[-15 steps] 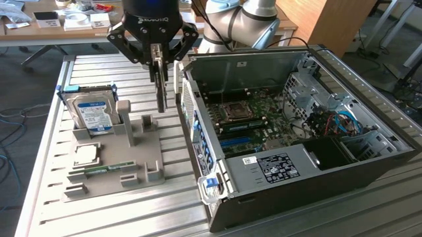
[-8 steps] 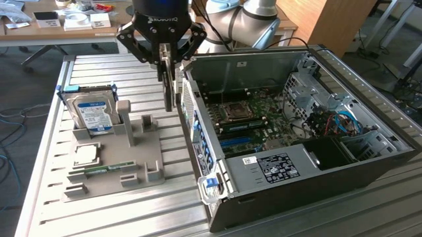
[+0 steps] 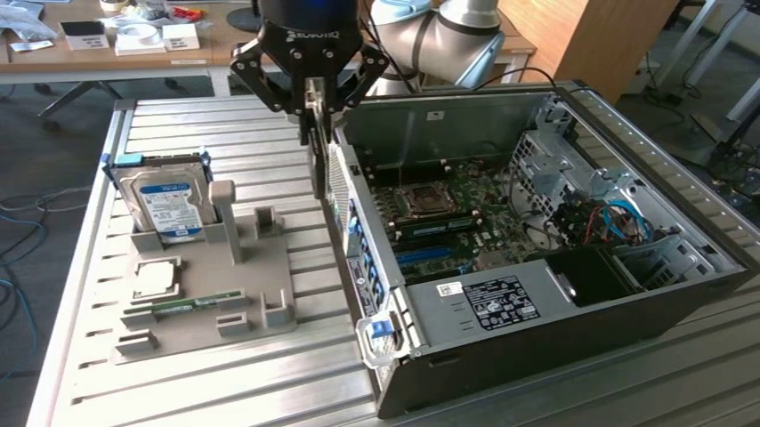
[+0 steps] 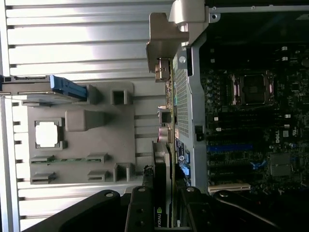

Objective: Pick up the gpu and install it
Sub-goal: 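Pick up the gpu and move the gpu toward the slot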

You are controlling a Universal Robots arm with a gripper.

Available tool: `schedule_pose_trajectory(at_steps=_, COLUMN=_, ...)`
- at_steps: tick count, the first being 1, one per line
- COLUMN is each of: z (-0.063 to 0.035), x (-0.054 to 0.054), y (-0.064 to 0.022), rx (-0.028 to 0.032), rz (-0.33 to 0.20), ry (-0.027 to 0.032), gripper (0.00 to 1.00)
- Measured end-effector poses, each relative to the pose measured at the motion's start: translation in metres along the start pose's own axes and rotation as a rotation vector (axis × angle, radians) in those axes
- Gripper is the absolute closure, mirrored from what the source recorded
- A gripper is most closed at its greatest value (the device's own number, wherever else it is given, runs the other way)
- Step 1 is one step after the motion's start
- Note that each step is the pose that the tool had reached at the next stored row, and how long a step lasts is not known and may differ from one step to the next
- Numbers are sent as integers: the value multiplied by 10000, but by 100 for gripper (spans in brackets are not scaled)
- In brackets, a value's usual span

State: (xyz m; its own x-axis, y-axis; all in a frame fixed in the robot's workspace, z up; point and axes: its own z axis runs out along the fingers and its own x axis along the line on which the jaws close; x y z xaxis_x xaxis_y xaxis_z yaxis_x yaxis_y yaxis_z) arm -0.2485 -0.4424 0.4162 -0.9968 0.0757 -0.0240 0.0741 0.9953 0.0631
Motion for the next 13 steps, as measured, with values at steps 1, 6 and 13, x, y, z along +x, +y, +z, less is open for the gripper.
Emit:
schedule_pose_trajectory(at_steps=1, z=0, x=-20, y=2, rx=0, rz=0, ry=0, gripper=73)
schedule_pose_trajectory(at_steps=6, z=3, x=-118, y=9, rx=1, rz=0, ry=1, gripper=73)
schedule_pose_trajectory(at_steps=13, z=8, x=-257, y=19, rx=0, rz=-1, ry=-1, gripper=73)
